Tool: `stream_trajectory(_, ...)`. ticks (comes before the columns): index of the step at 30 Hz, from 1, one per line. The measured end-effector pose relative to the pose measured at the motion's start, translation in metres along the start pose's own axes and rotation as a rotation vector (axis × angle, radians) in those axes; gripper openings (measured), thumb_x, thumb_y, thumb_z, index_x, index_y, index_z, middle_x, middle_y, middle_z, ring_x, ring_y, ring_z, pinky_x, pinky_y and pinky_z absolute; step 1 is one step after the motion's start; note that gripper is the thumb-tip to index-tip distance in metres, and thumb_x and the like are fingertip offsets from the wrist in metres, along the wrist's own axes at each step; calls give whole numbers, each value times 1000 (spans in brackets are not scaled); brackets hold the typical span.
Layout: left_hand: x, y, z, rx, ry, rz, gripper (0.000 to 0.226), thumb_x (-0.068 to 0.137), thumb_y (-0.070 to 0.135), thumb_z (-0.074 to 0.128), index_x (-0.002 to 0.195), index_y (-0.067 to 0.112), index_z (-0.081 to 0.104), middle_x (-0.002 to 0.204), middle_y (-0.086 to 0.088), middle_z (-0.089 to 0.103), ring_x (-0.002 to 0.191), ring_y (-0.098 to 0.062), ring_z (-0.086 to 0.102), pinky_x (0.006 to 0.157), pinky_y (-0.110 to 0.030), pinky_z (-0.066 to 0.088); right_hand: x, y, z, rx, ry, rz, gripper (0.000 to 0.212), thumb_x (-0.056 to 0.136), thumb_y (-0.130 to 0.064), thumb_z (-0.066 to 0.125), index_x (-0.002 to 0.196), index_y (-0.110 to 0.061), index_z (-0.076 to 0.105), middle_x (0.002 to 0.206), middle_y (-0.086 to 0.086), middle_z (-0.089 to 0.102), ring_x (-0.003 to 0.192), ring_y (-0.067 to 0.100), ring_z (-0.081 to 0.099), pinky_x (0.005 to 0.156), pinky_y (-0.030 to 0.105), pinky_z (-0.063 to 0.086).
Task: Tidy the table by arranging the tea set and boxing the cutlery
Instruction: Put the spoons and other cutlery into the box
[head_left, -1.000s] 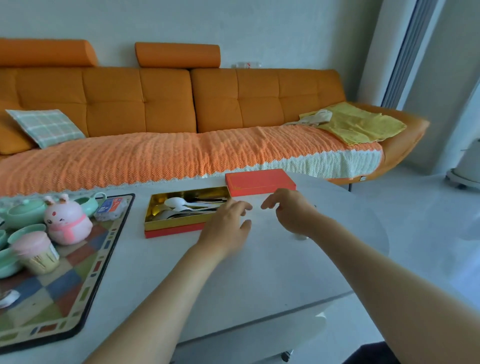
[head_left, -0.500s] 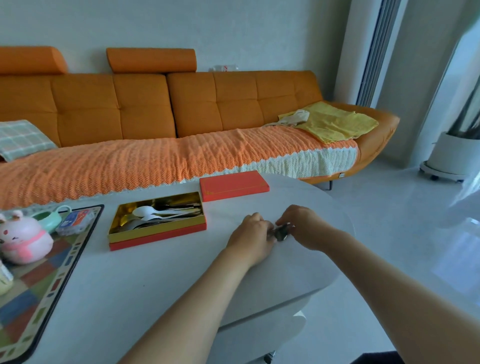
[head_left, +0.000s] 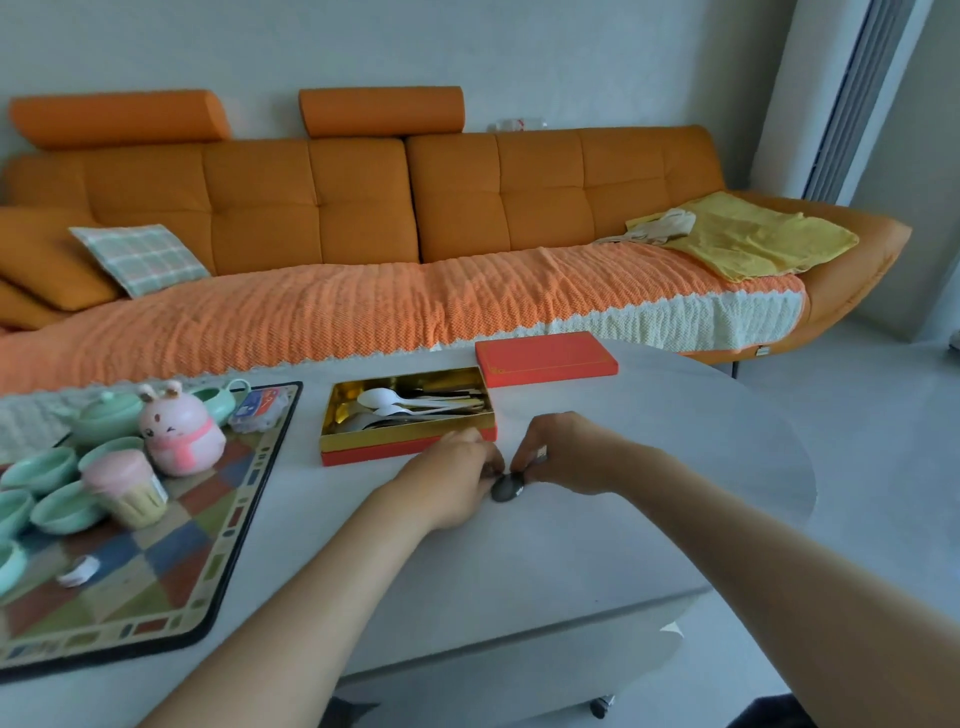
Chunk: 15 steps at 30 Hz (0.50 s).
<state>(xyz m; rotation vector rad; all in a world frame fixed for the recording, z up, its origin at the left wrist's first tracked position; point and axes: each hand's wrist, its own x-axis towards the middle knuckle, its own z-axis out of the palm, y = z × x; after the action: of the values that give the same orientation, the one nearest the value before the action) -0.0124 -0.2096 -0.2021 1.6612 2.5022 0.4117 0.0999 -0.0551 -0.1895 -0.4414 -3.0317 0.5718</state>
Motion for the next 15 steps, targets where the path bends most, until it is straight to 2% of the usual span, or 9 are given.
stream_trajectory(6,-31,-44,-27,35,-79,-79,31,97,34,55,127,31,57,119,6,51,106,-14,52,90,-34,50,25,-51,15,33,-42,-100,18,88,-25,70,104,-29,76,104,-11,68,85,6,56,64,11,39)
stream_trajectory(9,-41,-63,-33,9,-104,-137,38,96,36,56,132,28,53,119,5,52,100,-11,51,87,-29,47,38,-66,24,68,-42,-125,18,87,-23,73,103,-30,77,103,-11,69,86,7,59,66,13,41)
stream_trajectory(12,-46,-78,-39,-71,-121,-175,31,93,37,61,122,28,58,112,9,52,95,-9,54,82,-25,45,46,-75,27,86,-57,-120,20,86,-25,74,105,-30,75,103,-13,67,86,5,59,67,12,42)
stream_trajectory(15,-47,-88,-43,-149,-137,-216,24,89,35,67,111,30,59,105,11,57,93,-8,56,83,-27,50,52,-79,25,61,-60,-144,24,84,-30,76,107,-30,74,98,-14,66,85,5,59,67,14,43)
